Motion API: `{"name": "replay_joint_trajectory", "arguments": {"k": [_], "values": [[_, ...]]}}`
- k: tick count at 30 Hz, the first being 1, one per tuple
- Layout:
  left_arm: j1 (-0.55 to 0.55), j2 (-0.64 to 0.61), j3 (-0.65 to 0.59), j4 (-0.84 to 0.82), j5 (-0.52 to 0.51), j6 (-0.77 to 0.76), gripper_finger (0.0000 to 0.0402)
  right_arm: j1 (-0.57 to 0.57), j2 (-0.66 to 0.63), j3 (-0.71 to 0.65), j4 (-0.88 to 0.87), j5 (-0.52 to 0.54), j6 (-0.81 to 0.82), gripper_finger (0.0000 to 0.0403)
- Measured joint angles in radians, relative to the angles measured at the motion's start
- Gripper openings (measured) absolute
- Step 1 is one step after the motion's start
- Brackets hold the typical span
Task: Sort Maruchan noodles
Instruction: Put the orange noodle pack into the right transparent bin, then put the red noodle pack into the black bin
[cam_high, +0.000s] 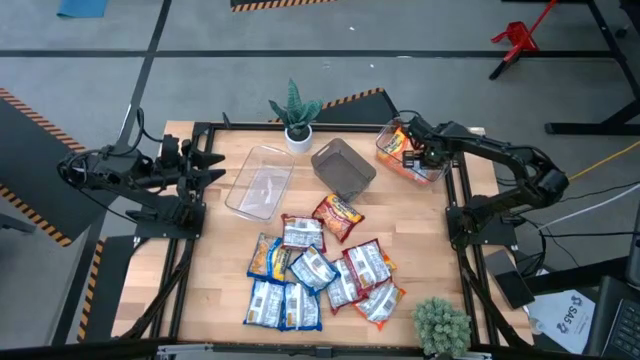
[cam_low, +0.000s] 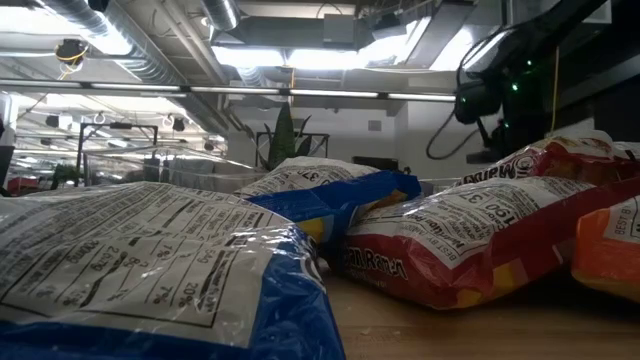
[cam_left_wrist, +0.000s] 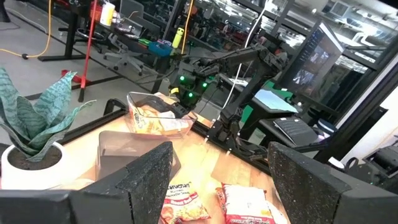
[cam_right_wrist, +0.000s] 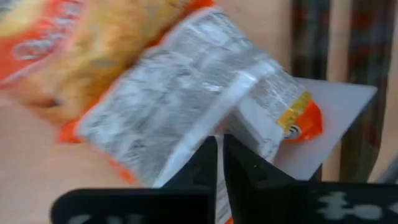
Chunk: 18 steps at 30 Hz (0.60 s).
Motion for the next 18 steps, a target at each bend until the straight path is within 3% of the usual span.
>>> {"name": "replay_joint_trajectory", "arguments": {"k": [5, 10, 14, 18], "values": [[0.000, 0.000, 0.000, 0.000, 0.000, 0.000, 0.0258, 0.001, -0.056, 0.153, -0.046, -0.074, -0.094, 0.0050], [0.000, 0.000, 0.000, 0.000, 0.023, -0.003, 0.0258, 0.060, -0.119, 0.327, -0.097, -0.311, -0.173, 0.0075], [0.000, 0.000, 0.000, 0.000, 0.062, -0.003, 0.0258, 0.222, -0.169, 0.393, -0.175, -0.429, -0.154, 0.0110], [0.000, 0.000, 0.000, 0.000, 0.082, -0.002, 0.0258, 0.483, -0.212, 0.379, -0.185, -0.420, 0.020, 0.0168]]}}
